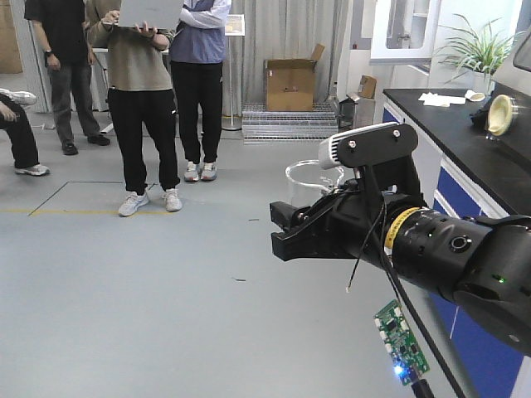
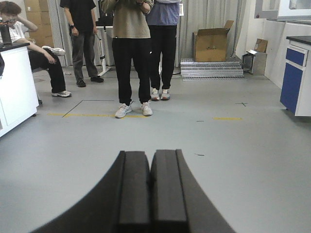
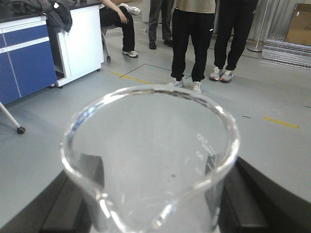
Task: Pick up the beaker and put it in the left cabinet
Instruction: 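Drive the base away from the bench holding the beaker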
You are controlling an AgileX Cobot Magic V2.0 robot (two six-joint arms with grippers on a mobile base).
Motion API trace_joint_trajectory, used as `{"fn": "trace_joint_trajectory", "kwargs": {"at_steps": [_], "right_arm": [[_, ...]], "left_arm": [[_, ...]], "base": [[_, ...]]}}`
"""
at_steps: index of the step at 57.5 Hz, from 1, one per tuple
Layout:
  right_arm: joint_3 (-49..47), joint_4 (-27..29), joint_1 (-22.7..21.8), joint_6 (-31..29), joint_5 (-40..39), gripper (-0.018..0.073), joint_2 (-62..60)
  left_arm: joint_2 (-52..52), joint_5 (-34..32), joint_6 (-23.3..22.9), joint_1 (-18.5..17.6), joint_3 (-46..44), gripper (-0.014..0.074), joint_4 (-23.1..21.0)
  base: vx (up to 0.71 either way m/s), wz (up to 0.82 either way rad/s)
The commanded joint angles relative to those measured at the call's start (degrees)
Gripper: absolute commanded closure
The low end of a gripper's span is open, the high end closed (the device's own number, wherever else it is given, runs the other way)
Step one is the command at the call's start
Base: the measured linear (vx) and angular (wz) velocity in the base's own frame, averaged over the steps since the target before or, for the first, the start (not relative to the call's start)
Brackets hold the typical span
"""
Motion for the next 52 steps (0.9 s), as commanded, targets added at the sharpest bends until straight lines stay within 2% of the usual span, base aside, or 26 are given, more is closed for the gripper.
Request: {"fn": "trace_joint_trajectory", "kwargs": {"at_steps": [1, 52], "right_arm": [[-1.72, -0.28, -0.17, -0.30, -3.98, 0.0382, -2.41], [-1.72, -0.28, -0.17, -0.30, -3.98, 0.0382, -2.41]], "left_arm": [[-0.58, -5.03, -0.14, -0.19, -1.03, 0.0603, -0.30], [-0.58, -5.03, -0.14, -0.19, -1.03, 0.0603, -0.30]], "base": [[0.46, -0.01], [0.47, 0.03]]}}
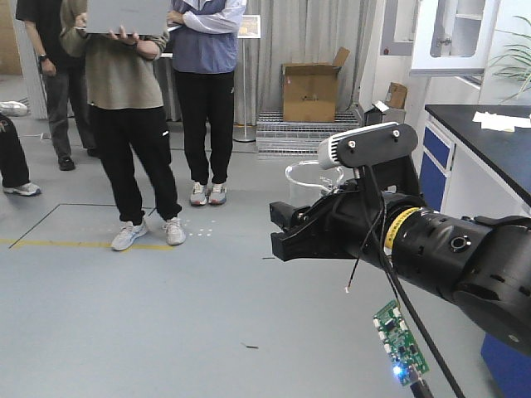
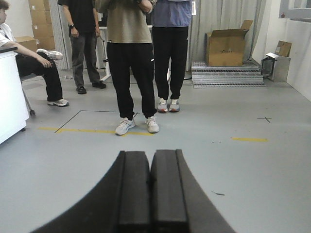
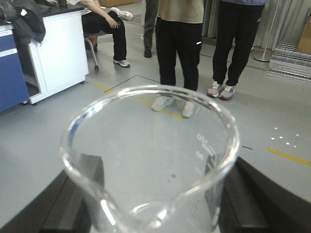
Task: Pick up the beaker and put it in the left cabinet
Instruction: 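Drive the base away from the bench holding the beaker, then drive the base across the room toward the white cabinet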
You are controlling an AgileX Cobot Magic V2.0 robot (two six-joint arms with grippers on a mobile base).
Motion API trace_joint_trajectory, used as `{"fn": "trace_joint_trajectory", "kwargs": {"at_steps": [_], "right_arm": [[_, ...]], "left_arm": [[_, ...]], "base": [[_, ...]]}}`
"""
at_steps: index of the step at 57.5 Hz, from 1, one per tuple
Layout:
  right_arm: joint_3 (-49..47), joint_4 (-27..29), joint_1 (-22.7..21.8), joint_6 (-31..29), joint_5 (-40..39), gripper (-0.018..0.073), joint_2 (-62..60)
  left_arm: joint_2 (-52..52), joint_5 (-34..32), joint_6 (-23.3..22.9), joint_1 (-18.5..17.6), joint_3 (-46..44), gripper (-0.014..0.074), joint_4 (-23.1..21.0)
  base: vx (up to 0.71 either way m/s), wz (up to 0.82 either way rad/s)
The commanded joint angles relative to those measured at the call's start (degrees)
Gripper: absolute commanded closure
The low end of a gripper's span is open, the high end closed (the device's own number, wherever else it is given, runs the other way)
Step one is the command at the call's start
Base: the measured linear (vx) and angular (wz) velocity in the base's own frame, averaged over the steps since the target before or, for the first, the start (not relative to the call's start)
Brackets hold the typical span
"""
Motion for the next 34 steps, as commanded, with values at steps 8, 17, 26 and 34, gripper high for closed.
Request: {"fn": "trace_joint_trajectory", "kwargs": {"at_steps": [8, 17, 26, 34], "right_arm": [[-1.77, -0.28, -0.17, -0.30, -4.04, 0.0382, -2.41], [-1.77, -0.28, -0.17, -0.30, -4.04, 0.0382, -2.41], [-1.77, -0.28, -0.17, -0.30, -4.04, 0.0382, -2.41], [-1.77, -0.28, -0.17, -0.30, -4.04, 0.0382, -2.41]], "left_arm": [[-0.58, -5.03, -0.14, -0.19, -1.03, 0.0603, -0.30], [-0.58, -5.03, -0.14, -0.19, -1.03, 0.0603, -0.30], [-0.58, -5.03, -0.14, -0.19, -1.03, 0.0603, -0.30], [-0.58, -5.03, -0.14, -0.19, -1.03, 0.0603, -0.30]], "base": [[0.50, -0.06], [0.51, -0.10], [0.52, -0.11], [0.54, -0.07]]}}
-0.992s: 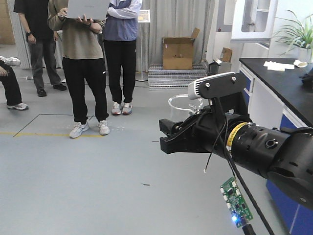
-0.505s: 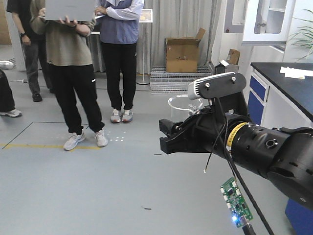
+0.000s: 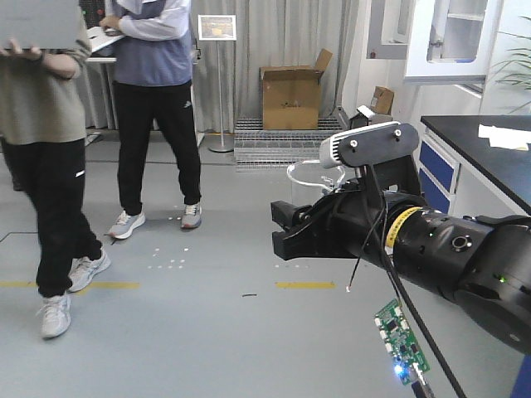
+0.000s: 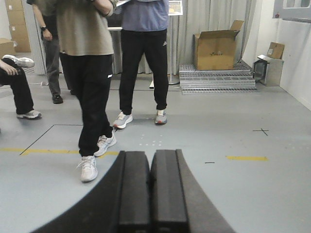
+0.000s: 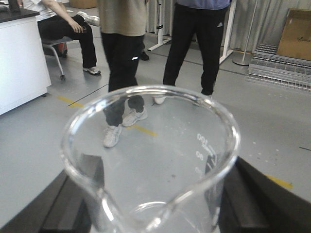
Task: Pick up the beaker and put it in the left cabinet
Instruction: 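Drive the base across the room toward the white cabinet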
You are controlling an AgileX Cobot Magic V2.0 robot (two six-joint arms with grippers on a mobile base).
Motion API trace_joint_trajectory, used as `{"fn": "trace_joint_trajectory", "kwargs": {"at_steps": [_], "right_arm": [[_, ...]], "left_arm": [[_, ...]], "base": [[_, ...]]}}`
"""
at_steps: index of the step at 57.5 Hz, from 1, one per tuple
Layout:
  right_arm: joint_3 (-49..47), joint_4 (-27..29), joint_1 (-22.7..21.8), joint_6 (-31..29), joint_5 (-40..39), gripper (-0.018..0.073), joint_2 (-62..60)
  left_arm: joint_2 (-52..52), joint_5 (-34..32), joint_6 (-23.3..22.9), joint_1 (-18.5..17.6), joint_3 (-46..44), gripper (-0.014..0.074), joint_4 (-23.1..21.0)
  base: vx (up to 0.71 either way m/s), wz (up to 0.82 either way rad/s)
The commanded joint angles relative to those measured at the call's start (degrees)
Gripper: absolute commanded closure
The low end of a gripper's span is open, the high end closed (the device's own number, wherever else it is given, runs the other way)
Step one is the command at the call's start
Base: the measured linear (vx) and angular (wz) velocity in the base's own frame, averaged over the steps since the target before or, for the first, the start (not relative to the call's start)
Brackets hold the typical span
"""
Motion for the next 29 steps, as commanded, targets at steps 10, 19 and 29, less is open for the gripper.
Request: {"fn": "trace_joint_trajectory", "kwargs": {"at_steps": [10, 19, 29], "right_arm": [[-1.77, -0.28, -0.17, -0.30, -4.04, 0.0382, -2.41], [-1.77, -0.28, -0.17, -0.30, -4.04, 0.0382, -2.41], [-1.77, -0.28, -0.17, -0.30, -4.04, 0.0382, -2.41]], "left_arm": [[-0.58, -5.03, -0.14, -0.19, -1.03, 0.0603, -0.30], [-0.58, -5.03, -0.14, -0.19, -1.03, 0.0603, -0.30], [-0.58, -5.03, -0.14, -0.19, -1.03, 0.0603, -0.30]], "base": [[0.55, -0.03], [0.57, 0.02], [0.58, 0.05]]}}
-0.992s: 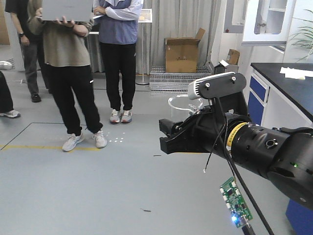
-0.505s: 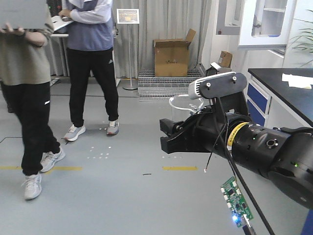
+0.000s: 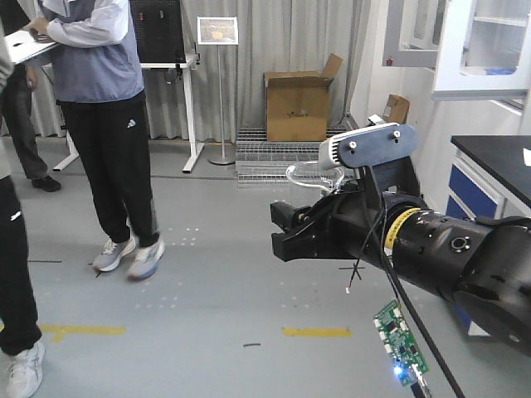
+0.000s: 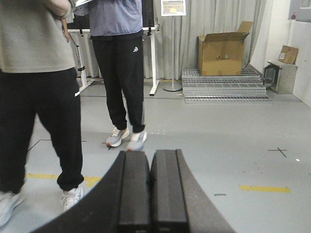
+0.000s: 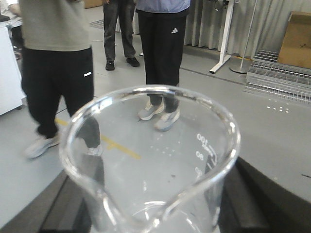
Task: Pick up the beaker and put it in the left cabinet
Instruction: 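Drive the base across the room toward the white cabinet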
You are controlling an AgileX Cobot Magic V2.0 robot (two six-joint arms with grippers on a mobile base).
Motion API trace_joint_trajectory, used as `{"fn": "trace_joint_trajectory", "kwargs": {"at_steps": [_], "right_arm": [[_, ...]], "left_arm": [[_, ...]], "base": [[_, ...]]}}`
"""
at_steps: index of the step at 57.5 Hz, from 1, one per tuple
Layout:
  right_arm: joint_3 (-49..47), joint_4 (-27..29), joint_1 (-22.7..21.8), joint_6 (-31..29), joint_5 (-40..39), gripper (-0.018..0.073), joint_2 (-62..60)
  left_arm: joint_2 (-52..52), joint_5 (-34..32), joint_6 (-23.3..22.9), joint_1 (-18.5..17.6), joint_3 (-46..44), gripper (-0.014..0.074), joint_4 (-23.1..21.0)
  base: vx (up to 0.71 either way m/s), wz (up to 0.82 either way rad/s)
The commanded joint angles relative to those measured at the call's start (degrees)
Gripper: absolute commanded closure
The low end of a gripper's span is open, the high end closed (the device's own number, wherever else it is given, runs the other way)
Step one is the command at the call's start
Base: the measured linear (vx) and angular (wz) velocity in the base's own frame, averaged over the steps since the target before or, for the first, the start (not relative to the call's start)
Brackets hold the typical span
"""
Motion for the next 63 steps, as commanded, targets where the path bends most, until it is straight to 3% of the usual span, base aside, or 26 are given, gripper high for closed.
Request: {"fn": "trace_joint_trajectory", "kwargs": {"at_steps": [1, 63], "right_arm": [[-1.83, -0.28, -0.17, -0.30, -4.04, 0.0382, -2.41], [-1.79, -0.28, -0.17, -0.30, -3.52, 0.0382, -2.41]], "left_arm": [[-0.58, -5.03, -0.14, -0.19, -1.03, 0.0603, -0.30], [-0.58, -5.03, -0.14, -0.19, -1.03, 0.0603, -0.30]], "base": [[0.59, 0.05], [0.58, -0.01]]}}
